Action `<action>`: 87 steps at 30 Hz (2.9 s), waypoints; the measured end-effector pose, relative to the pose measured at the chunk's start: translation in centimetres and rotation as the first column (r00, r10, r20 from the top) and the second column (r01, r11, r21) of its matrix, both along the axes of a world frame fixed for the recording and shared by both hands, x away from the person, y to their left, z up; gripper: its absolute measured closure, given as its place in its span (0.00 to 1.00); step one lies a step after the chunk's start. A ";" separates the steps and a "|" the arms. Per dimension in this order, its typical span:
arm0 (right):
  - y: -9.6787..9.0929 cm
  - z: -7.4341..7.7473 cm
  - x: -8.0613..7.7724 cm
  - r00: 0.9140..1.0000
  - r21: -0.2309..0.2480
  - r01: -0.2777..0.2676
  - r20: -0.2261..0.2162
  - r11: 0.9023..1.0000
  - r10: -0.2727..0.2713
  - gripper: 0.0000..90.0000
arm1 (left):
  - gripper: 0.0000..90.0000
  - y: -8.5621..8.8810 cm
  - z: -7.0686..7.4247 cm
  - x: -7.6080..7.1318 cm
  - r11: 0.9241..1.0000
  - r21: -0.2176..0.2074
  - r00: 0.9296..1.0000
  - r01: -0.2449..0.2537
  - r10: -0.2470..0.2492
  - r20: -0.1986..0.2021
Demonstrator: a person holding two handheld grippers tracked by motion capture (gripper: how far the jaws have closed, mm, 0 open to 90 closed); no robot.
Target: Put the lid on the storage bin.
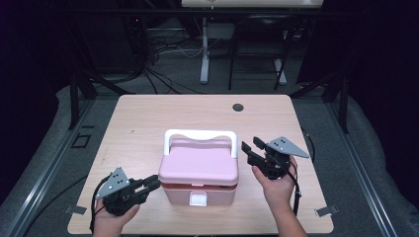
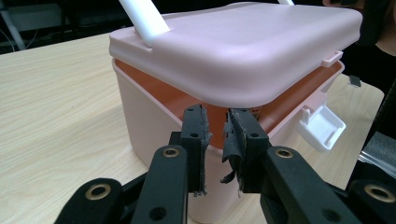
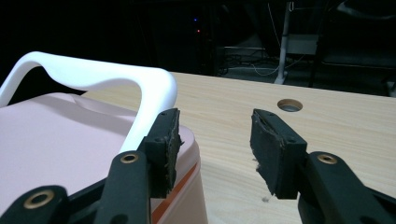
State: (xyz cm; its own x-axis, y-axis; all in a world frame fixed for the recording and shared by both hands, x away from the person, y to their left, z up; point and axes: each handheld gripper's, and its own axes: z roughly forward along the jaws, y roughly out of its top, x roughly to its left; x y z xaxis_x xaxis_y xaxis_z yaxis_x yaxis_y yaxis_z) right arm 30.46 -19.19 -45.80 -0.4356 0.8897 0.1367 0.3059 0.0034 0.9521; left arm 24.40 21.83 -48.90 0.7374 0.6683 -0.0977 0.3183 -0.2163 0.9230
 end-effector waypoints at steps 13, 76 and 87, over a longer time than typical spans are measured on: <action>0.2 -0.2 0.1 1.000 -0.008 -0.004 -0.009 1.000 0.004 0.58 | 0.86 0.1 -0.7 -0.3 1.000 0.025 1.000 0.002 -0.002 -0.027; -0.3 -0.1 0.1 1.000 0.002 0.012 -0.002 1.000 -0.012 0.57 | 0.82 0.7 -1.5 0.4 0.999 0.018 0.997 -0.032 0.034 -0.074; -0.3 -0.1 0.1 1.000 0.008 0.010 -0.007 1.000 -0.009 0.56 | 0.70 1.0 -1.5 1.1 0.999 0.001 0.994 -0.053 0.053 -0.101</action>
